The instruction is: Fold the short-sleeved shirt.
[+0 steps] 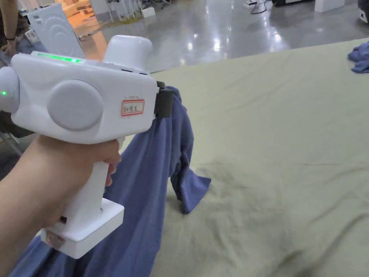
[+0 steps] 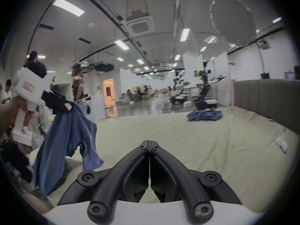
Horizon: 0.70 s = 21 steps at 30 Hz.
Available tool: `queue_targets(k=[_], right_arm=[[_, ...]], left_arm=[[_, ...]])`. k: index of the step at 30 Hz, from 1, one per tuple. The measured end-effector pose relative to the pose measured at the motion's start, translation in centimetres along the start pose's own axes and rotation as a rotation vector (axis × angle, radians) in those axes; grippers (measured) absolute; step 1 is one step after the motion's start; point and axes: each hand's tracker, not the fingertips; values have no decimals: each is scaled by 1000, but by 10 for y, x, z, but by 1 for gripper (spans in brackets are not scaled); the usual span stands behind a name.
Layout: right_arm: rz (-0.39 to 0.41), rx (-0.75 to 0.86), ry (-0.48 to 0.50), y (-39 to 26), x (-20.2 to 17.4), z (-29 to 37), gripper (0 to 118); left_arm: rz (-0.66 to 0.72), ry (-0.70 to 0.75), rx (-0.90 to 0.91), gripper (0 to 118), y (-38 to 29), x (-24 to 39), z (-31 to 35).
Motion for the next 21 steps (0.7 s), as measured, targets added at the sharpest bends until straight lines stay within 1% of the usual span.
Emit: queue_targets(k=[2, 3, 6, 8, 9, 10, 12, 13, 15, 16, 19, 20, 21], right_arm=[[15, 34, -90, 3, 18, 5, 3], [0, 50, -135, 5, 28, 7, 3], [-99, 76, -220, 9, 64, 18, 3], [-107, 88, -327, 7, 84, 28, 3], [-103, 84, -377, 5, 95, 34, 3], [-111, 82, -405, 4, 106, 39, 3], [-155, 91, -449, 3, 128, 52, 3], [-187, 94, -474, 3, 139, 57, 3], [-258, 90, -520, 1, 160, 64, 3], [-281, 87, -535, -1, 168, 67, 3], [-268, 76, -542, -3, 177, 67, 3], [-259, 74, -536, -3, 177, 67, 3], [-230, 72, -528, -3, 175, 66, 3]], left_arm=[[-63, -75, 29, 2, 30, 45, -6], [-77, -115, 35, 2, 44, 66, -11], [-141, -203, 78, 2, 79, 133, -35], [-121, -256, 72, 2, 96, 177, -61], [-98, -307, 35, 2, 110, 188, -99], [-106, -361, 20, 2, 114, 210, -116], [-140, -397, 2, 2, 111, 253, -147], [-160, -411, -19, 2, 98, 289, -141], [-135, -455, -108, 2, 79, 324, -167], [-122, -488, -154, 2, 67, 339, -181], [-80, -539, -197, 2, 29, 367, -191], [-56, -554, -219, 6, 21, 369, -195], [-17, -565, -233, 31, 13, 369, -198]])
